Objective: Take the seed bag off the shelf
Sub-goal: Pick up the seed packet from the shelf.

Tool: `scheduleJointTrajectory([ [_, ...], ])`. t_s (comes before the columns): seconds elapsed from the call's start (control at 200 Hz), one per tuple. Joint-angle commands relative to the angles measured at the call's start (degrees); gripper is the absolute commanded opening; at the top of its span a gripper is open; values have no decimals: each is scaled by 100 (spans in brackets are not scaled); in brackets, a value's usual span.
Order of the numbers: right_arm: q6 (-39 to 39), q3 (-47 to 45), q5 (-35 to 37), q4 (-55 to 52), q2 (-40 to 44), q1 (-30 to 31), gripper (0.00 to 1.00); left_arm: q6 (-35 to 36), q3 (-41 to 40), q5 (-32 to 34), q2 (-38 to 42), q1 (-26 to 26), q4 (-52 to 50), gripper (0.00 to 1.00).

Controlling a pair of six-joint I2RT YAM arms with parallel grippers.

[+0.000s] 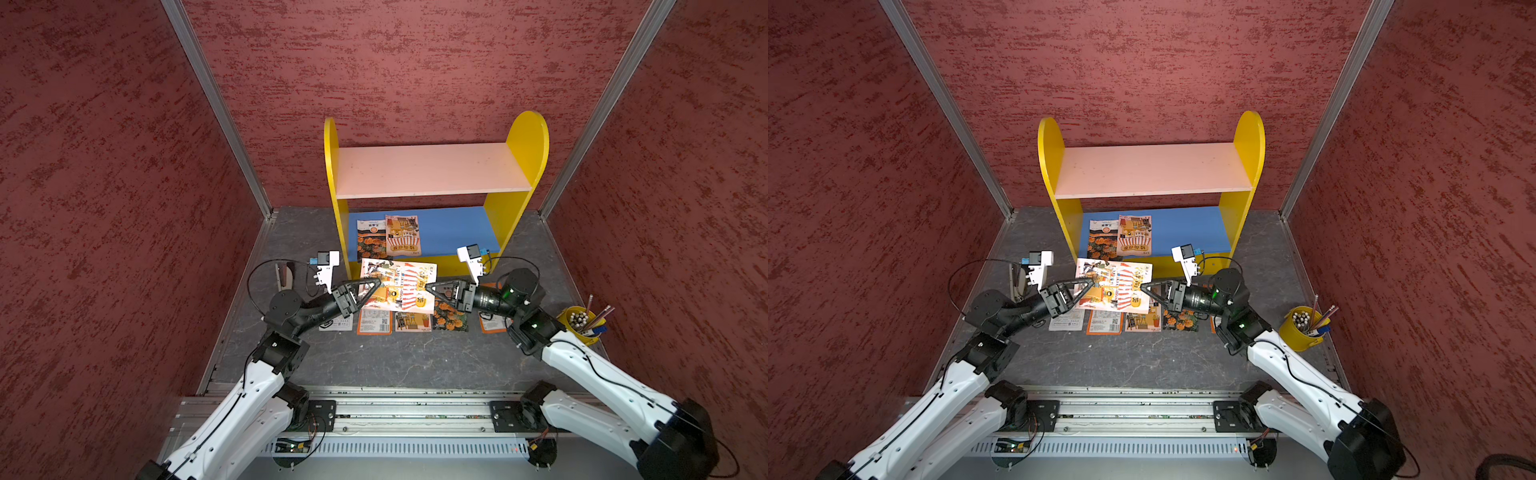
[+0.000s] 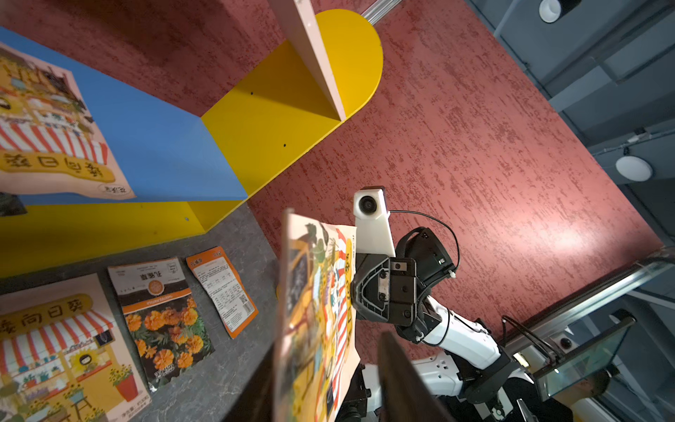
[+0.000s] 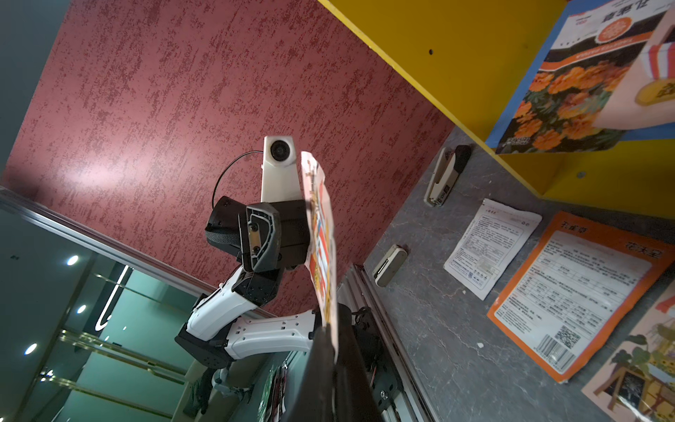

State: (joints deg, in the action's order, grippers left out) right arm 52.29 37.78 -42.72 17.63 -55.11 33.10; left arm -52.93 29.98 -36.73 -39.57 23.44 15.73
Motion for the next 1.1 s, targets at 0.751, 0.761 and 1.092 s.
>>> scheduleJointTrajectory([
  [0.751, 886, -973, 2997, 497, -1027, 2507, 0, 2884, 3094, 1686, 291, -383, -5887, 100],
  [0.761, 898, -950, 3033, 525, -1093, 2543, 0, 2884, 3089, 1689, 298, -382, -5888, 100],
  [1.092, 1424, -295, 3583, 1620, -3376, 3372, 0, 2899, 2922, 1735, 511, -396, -6050, 100],
])
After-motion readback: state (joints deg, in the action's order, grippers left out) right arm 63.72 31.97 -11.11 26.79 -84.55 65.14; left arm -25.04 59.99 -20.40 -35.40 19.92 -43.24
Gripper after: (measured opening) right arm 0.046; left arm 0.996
